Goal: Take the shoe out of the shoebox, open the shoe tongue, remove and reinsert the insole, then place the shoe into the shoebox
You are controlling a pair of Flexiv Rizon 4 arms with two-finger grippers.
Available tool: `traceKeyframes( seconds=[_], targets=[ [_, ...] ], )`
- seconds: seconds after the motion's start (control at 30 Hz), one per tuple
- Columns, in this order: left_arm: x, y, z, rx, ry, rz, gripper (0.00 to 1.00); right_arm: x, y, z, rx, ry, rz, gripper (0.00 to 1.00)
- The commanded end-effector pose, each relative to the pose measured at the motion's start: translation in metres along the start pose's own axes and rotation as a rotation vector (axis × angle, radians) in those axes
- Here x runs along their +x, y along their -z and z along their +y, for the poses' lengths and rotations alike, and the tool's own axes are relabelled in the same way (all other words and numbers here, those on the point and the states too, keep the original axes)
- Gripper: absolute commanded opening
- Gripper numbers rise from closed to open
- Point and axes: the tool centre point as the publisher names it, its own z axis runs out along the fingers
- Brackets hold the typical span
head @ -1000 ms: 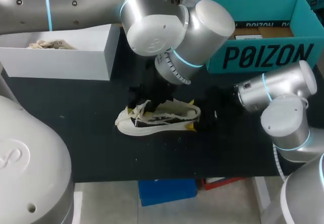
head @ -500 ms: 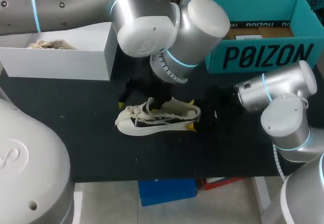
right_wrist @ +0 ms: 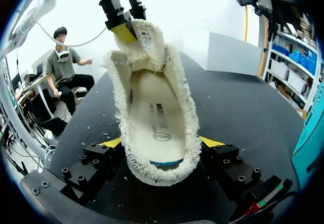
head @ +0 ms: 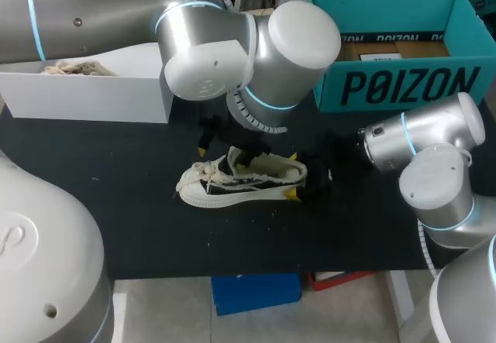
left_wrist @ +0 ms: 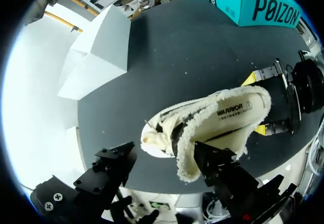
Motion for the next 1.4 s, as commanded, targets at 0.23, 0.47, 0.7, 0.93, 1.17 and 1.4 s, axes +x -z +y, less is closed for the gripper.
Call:
traceKeyframes(
  seconds=[0.23,0.47,0.7,0.93,1.17,1.4],
  targets=[
    [0.004,-0.011,-0.009,-0.036,0.003,-0.033,0.31,-0.001,-0.004,-0.002,0.002,-0.002,-0.002,0.0],
    [0.006,-0.012,-0.014,-0.055,0.025,-0.05,0.0,-0.001,-0.004,-0.002,0.002,-0.002,-0.002,0.0],
    [0.006,-0.007,-0.011,-0.06,0.064,-0.056,0.0,-0.001,-0.004,-0.002,0.002,-0.002,-0.002,0.0],
    [0.001,-0.001,0.007,-0.156,0.178,-0.14,0.0,-0.001,-0.004,-0.002,0.002,-0.002,-0.002,0.0],
    [-0.007,-0.014,0.023,-0.254,0.231,-0.188,0.0,-0.001,-0.004,-0.002,0.002,-0.002,-0.002,0.0],
    [-0.011,-0.034,0.035,-0.324,0.277,-0.181,0.0,-0.001,-0.004,-0.002,0.002,-0.002,-0.002,0.0]
  ],
)
